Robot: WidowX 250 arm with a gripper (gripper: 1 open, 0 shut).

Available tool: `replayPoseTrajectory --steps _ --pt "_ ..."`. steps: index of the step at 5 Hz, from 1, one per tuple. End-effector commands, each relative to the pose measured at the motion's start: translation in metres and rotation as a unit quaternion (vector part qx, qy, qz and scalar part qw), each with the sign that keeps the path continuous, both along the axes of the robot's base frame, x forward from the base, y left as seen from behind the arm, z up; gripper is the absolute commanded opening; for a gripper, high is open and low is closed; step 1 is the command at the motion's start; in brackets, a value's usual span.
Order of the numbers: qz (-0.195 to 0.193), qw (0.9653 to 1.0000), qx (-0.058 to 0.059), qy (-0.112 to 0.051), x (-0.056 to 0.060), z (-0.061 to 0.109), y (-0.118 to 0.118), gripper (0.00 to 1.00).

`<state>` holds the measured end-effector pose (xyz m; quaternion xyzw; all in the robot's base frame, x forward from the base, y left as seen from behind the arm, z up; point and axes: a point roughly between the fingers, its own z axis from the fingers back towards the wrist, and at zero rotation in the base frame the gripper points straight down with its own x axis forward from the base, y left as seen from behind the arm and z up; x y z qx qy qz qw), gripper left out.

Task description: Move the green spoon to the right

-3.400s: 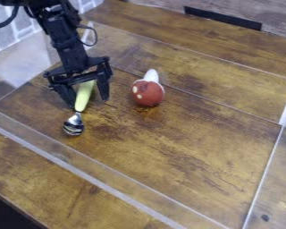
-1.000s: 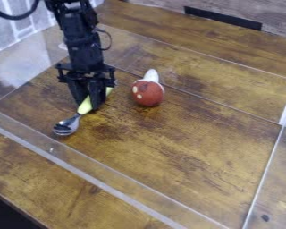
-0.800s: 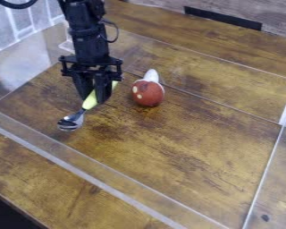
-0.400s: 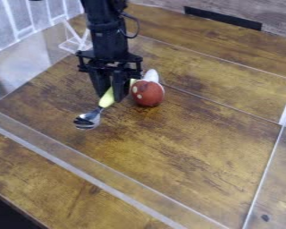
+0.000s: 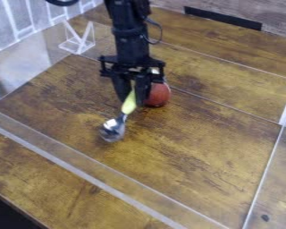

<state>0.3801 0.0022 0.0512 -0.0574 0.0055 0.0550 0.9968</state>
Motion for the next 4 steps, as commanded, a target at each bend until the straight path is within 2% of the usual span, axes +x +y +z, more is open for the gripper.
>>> replayPoseTrajectory --steps 1,2,4 --pt "-0.054 0.9979 0.003 -0.035 0.016 0.022 -0.001 0.00" --pt "-0.085 0.9959 0.002 -0.031 0.022 0.023 0.008 0.00" --pt "-0.021 0.9995 -0.002 -0.025 0.011 0.029 0.004 0.00"
